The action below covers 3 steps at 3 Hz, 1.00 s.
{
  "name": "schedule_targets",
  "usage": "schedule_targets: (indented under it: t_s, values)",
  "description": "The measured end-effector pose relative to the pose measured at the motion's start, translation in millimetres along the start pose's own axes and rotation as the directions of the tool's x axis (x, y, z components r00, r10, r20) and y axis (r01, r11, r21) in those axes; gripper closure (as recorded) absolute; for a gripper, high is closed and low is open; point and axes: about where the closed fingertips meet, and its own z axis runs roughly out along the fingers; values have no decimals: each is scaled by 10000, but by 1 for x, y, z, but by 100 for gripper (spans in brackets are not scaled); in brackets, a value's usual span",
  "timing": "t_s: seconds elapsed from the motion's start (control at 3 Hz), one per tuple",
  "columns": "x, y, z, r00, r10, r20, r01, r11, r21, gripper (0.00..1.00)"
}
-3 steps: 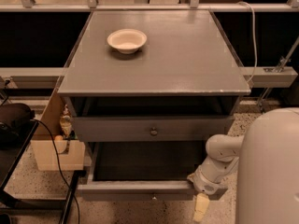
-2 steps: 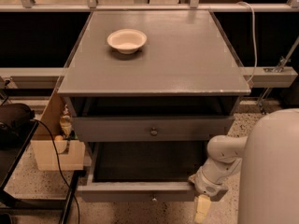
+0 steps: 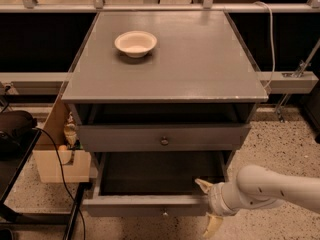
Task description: Open middle drawer
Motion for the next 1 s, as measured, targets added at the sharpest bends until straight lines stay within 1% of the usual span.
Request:
schedule_targets:
  t_s: [0.33, 0.67, 1.0]
  values:
    - [-14, -24, -3, 9907, -1242, 563, 1118, 9759, 1872, 0]
    - [-30, -41, -8, 9745, -2098, 793, 1778, 9382, 2970, 0]
    - [-30, -41, -8, 9745, -2098, 793, 1778, 9382, 2970, 0]
